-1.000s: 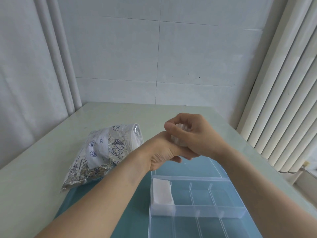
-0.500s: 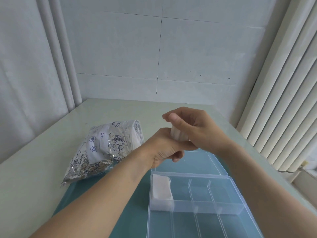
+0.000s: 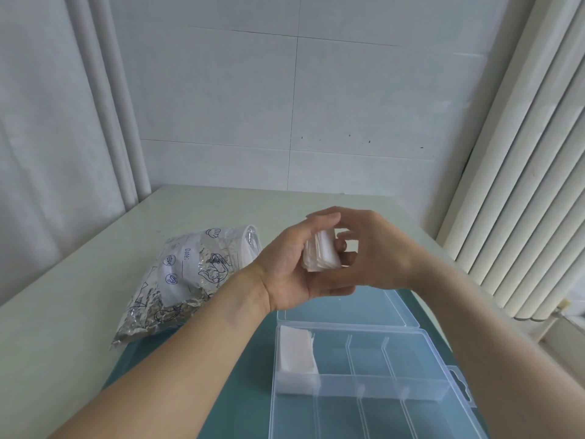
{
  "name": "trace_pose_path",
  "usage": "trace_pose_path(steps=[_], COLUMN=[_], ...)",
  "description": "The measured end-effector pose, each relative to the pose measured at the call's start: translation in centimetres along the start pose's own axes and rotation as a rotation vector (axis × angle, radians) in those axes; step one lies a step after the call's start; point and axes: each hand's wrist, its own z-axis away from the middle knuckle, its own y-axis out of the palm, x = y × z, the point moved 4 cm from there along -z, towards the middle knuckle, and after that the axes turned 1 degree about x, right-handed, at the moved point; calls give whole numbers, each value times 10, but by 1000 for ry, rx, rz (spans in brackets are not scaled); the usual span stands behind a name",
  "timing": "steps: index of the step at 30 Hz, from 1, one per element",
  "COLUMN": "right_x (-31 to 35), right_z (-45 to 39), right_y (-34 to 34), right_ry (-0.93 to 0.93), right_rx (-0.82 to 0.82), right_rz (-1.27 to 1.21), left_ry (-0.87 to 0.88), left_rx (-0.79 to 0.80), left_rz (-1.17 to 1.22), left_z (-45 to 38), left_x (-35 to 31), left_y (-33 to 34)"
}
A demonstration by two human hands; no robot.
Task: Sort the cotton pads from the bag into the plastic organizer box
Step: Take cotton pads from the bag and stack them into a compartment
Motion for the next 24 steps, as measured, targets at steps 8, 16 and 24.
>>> trace_pose_path(steps=[8,16,24], right_x=[4,-15,-23], right_z=[-3,-7,-4], right_y=[6,4,12], right_ry=[-4,150,263], right_rx=[-151,-68,76], right_rz=[148,498,93], left_ry=[-38,27,25], left_rx=[25,-247,-240], left_rz=[-106,-423,-278], left_z=[-3,-13,-12], left_x=[5,11,4], left_y=[-6,-20,-15])
